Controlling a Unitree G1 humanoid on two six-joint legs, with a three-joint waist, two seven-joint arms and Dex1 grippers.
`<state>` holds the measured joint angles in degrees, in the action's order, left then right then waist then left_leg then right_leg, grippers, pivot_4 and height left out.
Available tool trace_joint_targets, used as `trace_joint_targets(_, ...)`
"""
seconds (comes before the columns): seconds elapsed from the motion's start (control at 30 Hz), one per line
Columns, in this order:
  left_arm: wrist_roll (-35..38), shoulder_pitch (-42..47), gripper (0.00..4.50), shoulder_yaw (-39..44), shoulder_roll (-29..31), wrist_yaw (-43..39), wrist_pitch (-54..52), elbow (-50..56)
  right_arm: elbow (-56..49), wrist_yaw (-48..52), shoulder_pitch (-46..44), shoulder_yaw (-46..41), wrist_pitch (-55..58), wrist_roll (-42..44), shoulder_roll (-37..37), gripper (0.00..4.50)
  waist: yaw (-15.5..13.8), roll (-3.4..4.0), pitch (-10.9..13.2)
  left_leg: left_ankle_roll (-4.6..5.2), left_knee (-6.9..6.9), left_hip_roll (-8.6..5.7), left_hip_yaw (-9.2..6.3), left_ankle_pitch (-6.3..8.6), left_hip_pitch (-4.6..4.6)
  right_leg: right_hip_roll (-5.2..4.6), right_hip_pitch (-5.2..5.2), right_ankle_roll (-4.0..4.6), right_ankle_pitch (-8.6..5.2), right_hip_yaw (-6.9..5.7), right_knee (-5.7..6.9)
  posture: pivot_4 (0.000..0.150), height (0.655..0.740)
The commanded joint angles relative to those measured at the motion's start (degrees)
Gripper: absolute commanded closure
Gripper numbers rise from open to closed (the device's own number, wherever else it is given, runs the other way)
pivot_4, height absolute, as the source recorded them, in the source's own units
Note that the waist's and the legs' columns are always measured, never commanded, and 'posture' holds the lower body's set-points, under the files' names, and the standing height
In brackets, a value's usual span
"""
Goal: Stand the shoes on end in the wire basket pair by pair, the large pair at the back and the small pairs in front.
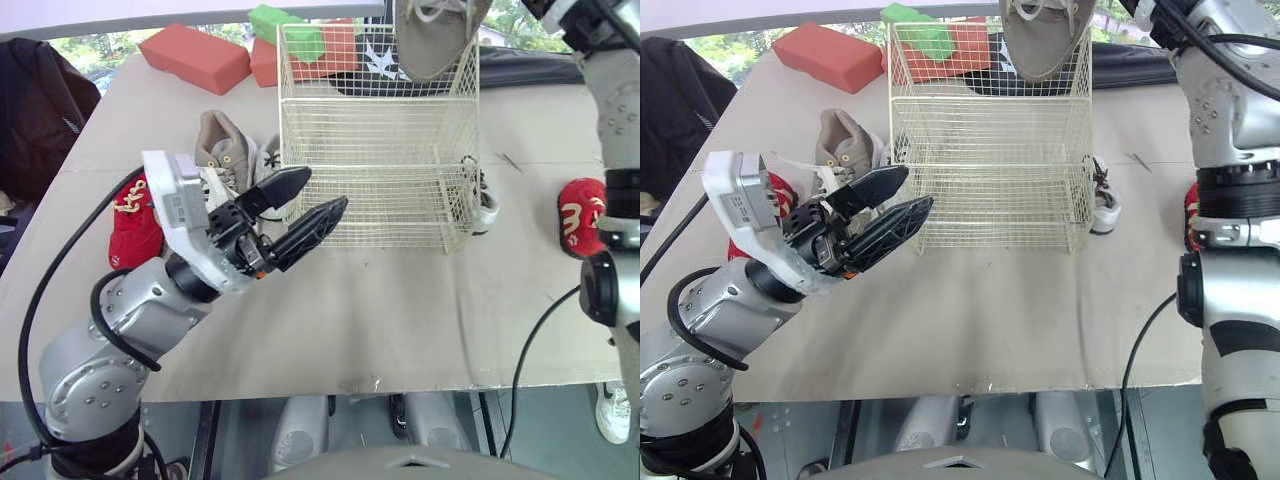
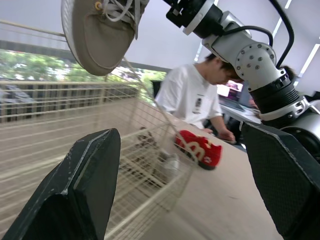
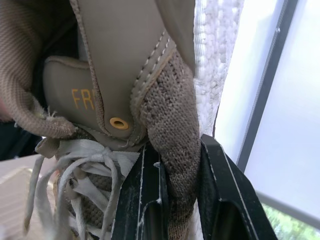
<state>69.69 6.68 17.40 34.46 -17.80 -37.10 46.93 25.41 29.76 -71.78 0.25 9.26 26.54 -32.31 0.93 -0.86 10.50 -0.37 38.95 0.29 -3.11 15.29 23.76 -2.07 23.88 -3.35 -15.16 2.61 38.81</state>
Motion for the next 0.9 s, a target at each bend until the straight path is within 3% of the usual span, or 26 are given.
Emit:
trace_joint_targets(0.03, -1.6, -1.6, 0.35, 0.19, 0.23, 0.0, 2.66, 3.09, 4.77, 5.78, -3.59, -1.3, -8.18, -4.88, -1.25, 4.48, -0.09, 0.0, 0.0, 0.0, -0.03, 0.01, 0.0, 0.0, 0.0, -0.04, 0.01, 0.0, 0.0, 0.0, -0.02, 0.15, 0.74)
trace_joint_targets(0.17, -2.78, -2.53, 0.35, -0.07, 0.13, 0.99, 3.92, 3.92, 3.95, 10.39, 0.57, -3.1, -8.47, -4.34, -0.81, 4.48, -0.08, -0.03, -0.02, 0.01, -0.05, 0.05, -0.01, 0.01, -0.02, -0.08, 0.0, 0.0, 0.0, -0.01, 0.01, 0.15, 0.74)
trace_joint_targets(0.43, -4.03, -3.28, 0.35, -0.43, 0.43, 1.39, 5.34, 3.96, -0.48, 10.28, 10.79, -5.2, -6.31, -3.94, 2.16, 4.48, -0.24, -0.04, -0.03, 0.04, -0.01, 0.03, -0.15, 0.02, -0.08, -0.09, -0.11, 0.0, 0.0, -0.1, 0.08, 0.15, 0.74)
trace_joint_targets(0.67, -5.2, -3.02, 0.35, -1.08, 0.48, 0.8, 5.97, 3.05, -3.29, 12.26, 15.58, -6.31, 1.01, -1.07, 4.38, 4.48, -0.16, -0.02, -0.02, 0.0, -0.02, 0.02, -0.2, 0.0, -0.07, -0.08, -0.09, 0.0, 0.0, -0.08, 0.05, 0.15, 0.74)
trace_joint_targets(0.73, -5.48, -2.96, 0.35, -1.32, 0.46, 0.68, 6.2, 2.79, -4.78, 12.89, 16.89, -6.87, 3.55, 0.1, 4.28, 3.47, -0.15, -0.02, -0.02, 0.0, -0.02, 0.02, -0.23, 0.0, -0.06, -0.08, -0.09, 0.0, 0.0, -0.1, 0.04, 0.15, 0.74)
trace_joint_targets(0.87, -5.88, -3.1, 0.35, -1.95, 0.24, 0.6, 6.58, 2.63, -10.76, 12.62, 21.34, -8.73, 8.08, 2.32, 3.66, 1.98, -0.2, -0.02, -0.03, 0.02, -0.02, 0.03, -0.26, 0.01, -0.07, -0.08, -0.11, 0.0, 0.0, -0.09, 0.04, 0.15, 0.74)
trace_joint_targets(0.9, -5.83, -3.13, 0.35, -2.13, 0.16, 0.6, 6.61, 2.51, -13.42, 12.44, 23.04, -9.24, 9.44, 3.17, 3.19, 1.44, -0.29, -0.03, -0.03, 0.06, -0.02, 0.03, -0.27, 0.03, -0.08, -0.08, -0.13, 0.0, 0.0, -0.11, 0.04, 0.15, 0.74)
